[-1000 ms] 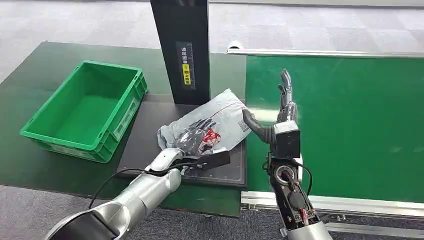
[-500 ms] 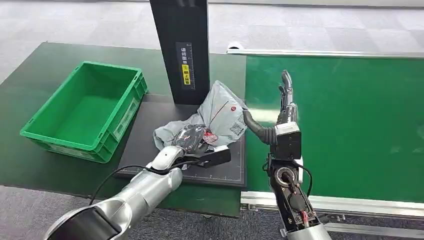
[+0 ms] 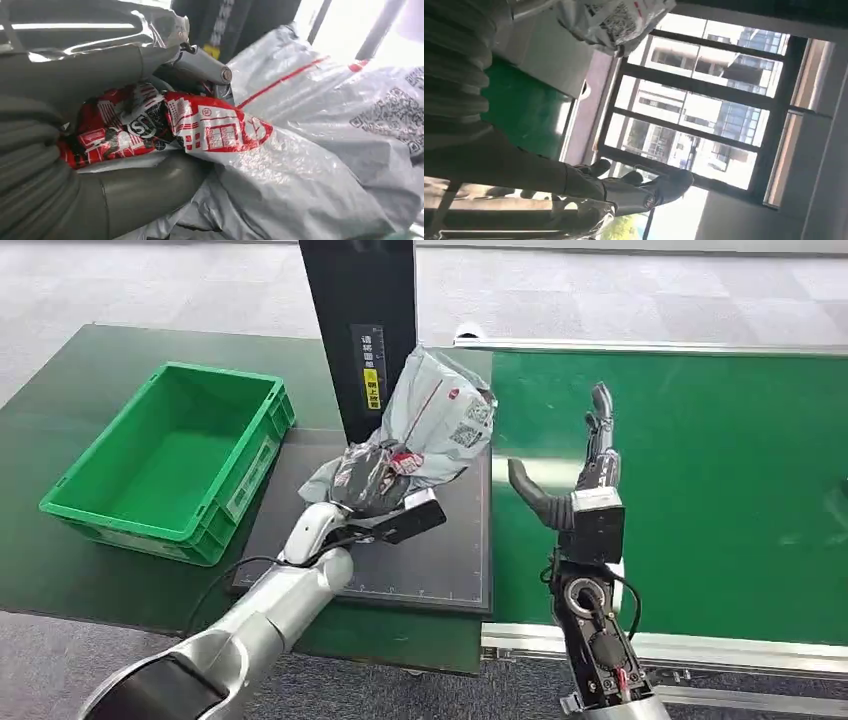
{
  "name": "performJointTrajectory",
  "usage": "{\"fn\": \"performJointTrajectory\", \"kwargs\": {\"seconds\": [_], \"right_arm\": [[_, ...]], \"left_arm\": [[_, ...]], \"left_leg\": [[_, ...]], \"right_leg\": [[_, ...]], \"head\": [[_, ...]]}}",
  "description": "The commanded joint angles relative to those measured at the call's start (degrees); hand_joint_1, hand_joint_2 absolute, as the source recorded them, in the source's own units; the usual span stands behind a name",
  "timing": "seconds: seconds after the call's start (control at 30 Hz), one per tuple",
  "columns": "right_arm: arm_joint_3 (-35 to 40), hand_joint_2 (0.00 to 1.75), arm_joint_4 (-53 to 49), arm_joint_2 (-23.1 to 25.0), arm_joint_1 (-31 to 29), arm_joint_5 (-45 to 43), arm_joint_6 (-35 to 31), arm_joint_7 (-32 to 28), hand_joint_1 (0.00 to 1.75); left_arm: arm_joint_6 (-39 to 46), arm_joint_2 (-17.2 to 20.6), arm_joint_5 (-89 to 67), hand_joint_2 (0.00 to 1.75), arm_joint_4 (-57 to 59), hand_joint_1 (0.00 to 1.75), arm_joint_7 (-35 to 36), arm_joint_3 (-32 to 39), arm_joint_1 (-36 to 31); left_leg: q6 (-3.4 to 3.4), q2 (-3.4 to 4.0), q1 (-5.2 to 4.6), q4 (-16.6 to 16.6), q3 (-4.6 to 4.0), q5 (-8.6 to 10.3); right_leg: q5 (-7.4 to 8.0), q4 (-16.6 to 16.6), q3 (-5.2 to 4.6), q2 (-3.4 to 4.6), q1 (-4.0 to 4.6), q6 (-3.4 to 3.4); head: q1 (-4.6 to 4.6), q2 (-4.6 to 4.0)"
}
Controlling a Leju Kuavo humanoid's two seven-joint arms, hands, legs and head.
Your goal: Moved the parcel from conveyor to table for the left to box.
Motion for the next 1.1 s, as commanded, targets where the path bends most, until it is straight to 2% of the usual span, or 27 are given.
{"fn": "performJointTrajectory", "kwargs": {"seconds": [0.03,0.13,0.17,0.27,0.3,0.33,0.37,0.4,0.43,0.47,0.5,0.53,0.57,0.6,0.63,0.67,0.7,0.73,0.87,1.1], "right_arm": [[-0.9,1.75,0.4,-1.2,-0.8,-0.1,0.1,0.1,0.00],[-1.0,1.75,0.4,-1.2,-0.7,0.3,-0.4,0.0,0.00],[-1.5,1.75,0.1,-1.5,0.0,0.9,-1.7,-0.2,0.00],[-3.5,1.75,-1.0,-3.0,3.1,1.0,-3.0,-1.3,0.00],[-4.1,1.75,-1.5,-3.5,4.1,0.9,-3.3,-2.1,0.00],[-4.9,1.75,-2.5,-4.3,5.9,0.4,-3.7,-3.0,0.00],[-4.9,1.75,-2.5,-4.3,5.9,0.4,-3.7,-3.0,0.00],[-5.6,1.75,-3.3,-4.7,6.9,0.0,-3.5,-3.5,0.00],[-5.8,1.75,-3.5,-4.7,7.1,-0.1,-3.4,-3.6,0.00],[-5.8,1.75,-4.1,-4.8,7.4,-0.4,-3.5,-3.5,0.00],[-6.0,1.75,-4.1,-4.5,7.5,-0.3,-3.2,-3.6,0.00],[-6.0,1.75,-4.1,-4.5,7.5,-0.3,-3.2,-3.6,0.00],[-5.9,1.75,-4.0,-3.8,7.3,0.2,-2.8,-3.7,0.00],[-4.9,1.75,-3.8,-3.8,6.6,0.1,-1.7,-3.3,0.00],[-4.3,1.75,-3.5,-3.8,6.1,0.3,-1.7,-3.1,0.00],[-3.5,1.75,-3.2,-3.8,5.5,-0.2,-1.1,-2.7,0.00],[-2.8,1.75,-3.0,-3.9,5.0,-0.4,-1.0,-2.5,0.00],[-2.3,1.75,-2.6,-4.0,4.6,-0.6,-0.8,-2.4,0.00],[-1.1,1.75,-0.9,-3.6,2.9,-1.1,-0.1,-2.3,0.00],[-0.2,1.75,-0.2,-3.0,1.8,-1.3,0.2,-2.2,0.00]], "left_arm": [[-0.1,1.9,-0.7,1.75,-4.8,1.75,0.3,2.7,0.6],[2.1,1.8,-0.1,1.75,-5.7,1.75,-1.3,3.5,1.0],[4.1,3.0,0.5,1.75,-10.8,1.75,-3.9,4.3,2.1],[1.5,10.6,-2.0,1.75,-39.9,1.75,-1.6,6.6,9.8],[1.0,12.7,-2.6,1.75,-45.4,1.75,-0.9,8.1,11.2],[2.7,15.3,-6.8,1.75,-48.8,1.75,3.1,11.7,12.0],[2.7,15.3,-6.8,1.75,-48.8,1.75,3.1,11.7,12.0],[2.6,17.1,-5.4,1.75,-49.1,1.75,4.4,15.4,11.7],[2.9,17.7,-4.8,1.75,-48.3,1.75,5.5,17.2,11.3],[2.1,19.4,-0.6,1.75,-44.4,1.75,0.4,21.3,9.5],[3.9,19.5,-2.0,1.75,-39.7,1.75,5.0,25.4,7.5],[3.9,19.5,-2.0,1.75,-39.7,1.75,5.0,25.4,7.5],[5.1,21.3,2.5,1.75,-31.1,1.75,-1.4,28.1,3.4],[4.4,25.4,-7.7,1.75,-16.0,1.75,11.7,30.3,-3.8],[6.3,27.5,-4.8,1.75,-6.5,1.75,5.9,31.6,-8.7],[5.9,30.7,-10.1,1.75,4.3,1.75,11.6,31.1,-13.4],[7.0,32.5,-8.9,1.75,9.3,1.75,7.7,32.4,-15.6],[6.2,34.2,-12.1,1.75,12.8,1.75,12.2,31.5,-16.6],[4.4,36.2,-13.3,1.75,15.0,1.75,14.5,32.3,-18.2],[1.8,34.1,-17.0,1.75,15.6,1.75,16.4,29.9,-19.3]], "left_leg": [[0.04,0.09,-0.01,0.0,0.11,-0.04],[0.04,0.08,-0.02,0.0,0.11,-0.03],[0.03,0.06,-0.01,0.0,0.05,-0.01],[0.03,0.16,0.00,0.0,0.12,-0.05],[0.01,0.21,0.01,-0.1,0.05,-0.06],[0.00,0.18,0.02,0.0,-0.01,-0.04],[0.01,0.33,0.01,-0.1,0.21,-0.17],[-0.01,0.32,0.01,0.0,0.08,-0.09],[-0.01,0.31,0.01,-0.1,0.11,-0.11],[-0.02,0.43,0.01,-0.1,0.26,-0.18],[-0.02,0.28,0.01,-0.1,0.08,-0.13],[-0.02,0.26,0.01,-0.1,0.05,-0.12],[-0.04,0.45,0.02,-0.1,0.13,-0.16],[-0.04,0.24,0.09,0.0,0.01,-0.11],[-0.06,0.41,0.08,0.0,0.11,-0.11],[-0.07,0.39,0.07,0.0,0.07,-0.10],[-0.09,0.27,0.12,0.0,0.02,-0.06],[-0.14,0.37,0.16,0.0,0.09,-0.04],[-0.15,0.83,0.16,-0.1,0.25,-0.06],[-0.13,0.44,0.20,-0.1,0.06,-0.04]], "right_leg": [[-0.02,-0.1,0.11,-0.01,0.01,0.00],[-0.01,0.0,0.10,-0.02,0.01,0.00],[0.00,0.0,0.05,-0.01,0.01,0.00],[-0.02,-0.1,0.11,0.03,0.03,-0.02],[0.00,-0.1,0.01,0.11,0.03,-0.03],[0.01,0.0,-0.04,0.11,0.03,-0.03],[-0.09,-0.1,0.14,0.17,0.04,-0.05],[-0.02,0.0,-0.02,0.21,0.03,-0.04],[-0.05,0.0,0.02,0.18,0.03,-0.05],[-0.08,0.0,0.12,0.27,0.04,-0.08],[-0.07,0.0,-0.01,0.20,0.03,-0.06],[-0.06,0.0,-0.05,0.21,0.04,-0.07],[-0.06,0.0,-0.01,0.35,0.06,-0.09],[-0.08,0.0,-0.05,0.15,0.12,-0.10],[-0.07,0.1,-0.05,0.27,0.13,-0.14],[-0.08,0.1,-0.09,0.24,0.11,-0.14],[-0.09,0.1,-0.11,0.14,0.15,-0.14],[-0.08,0.2,-0.07,0.20,0.18,-0.17],[0.05,0.1,-0.04,0.59,0.19,-0.28],[-0.05,0.1,-0.05,0.24,0.22,-0.25]], "head": [[0.00,0.00],[0.00,0.00],[0.00,0.00],[0.00,0.00],[0.02,0.00],[0.00,0.00],[0.00,0.00],[0.00,0.00],[0.00,0.00],[0.02,0.00],[0.00,0.00],[0.02,0.00],[-0.04,0.00],[0.07,0.00],[-0.06,0.00],[-0.02,0.00],[0.02,0.00],[0.04,0.00],[-0.02,0.00],[0.02,0.00]]}}
